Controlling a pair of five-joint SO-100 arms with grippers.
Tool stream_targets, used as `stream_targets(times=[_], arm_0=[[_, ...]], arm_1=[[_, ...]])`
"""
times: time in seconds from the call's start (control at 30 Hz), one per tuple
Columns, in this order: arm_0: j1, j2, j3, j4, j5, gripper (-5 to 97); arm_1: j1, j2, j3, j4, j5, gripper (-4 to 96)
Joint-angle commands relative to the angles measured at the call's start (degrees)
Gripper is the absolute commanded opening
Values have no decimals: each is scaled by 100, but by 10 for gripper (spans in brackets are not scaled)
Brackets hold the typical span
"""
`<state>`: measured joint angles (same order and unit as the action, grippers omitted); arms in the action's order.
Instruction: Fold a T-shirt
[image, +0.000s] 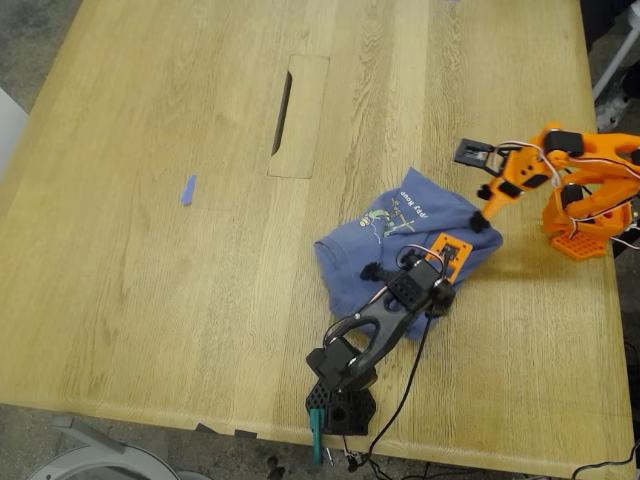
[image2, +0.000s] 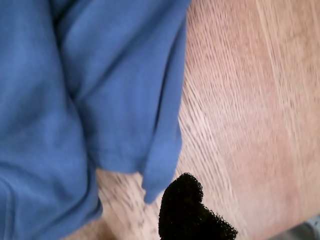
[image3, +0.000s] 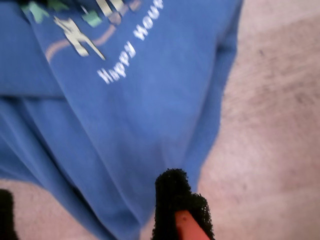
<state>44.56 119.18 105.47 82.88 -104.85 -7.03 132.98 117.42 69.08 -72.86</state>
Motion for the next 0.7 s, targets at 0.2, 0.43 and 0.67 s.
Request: stream_targets(times=[0.2,0.43,0.67], arm_0=[[-1151,-88,97,-1986,606,571],[-1661,-79,650,-2997,132,272],[-1898,-70,1406,-3937,-211,116]], arm_1=[[-202,-1529,-1081,-1503,-237,71],[-492,-2496,-1556,-2162,-237,2],[-642,-3234,-1661,-2795,-237,2]])
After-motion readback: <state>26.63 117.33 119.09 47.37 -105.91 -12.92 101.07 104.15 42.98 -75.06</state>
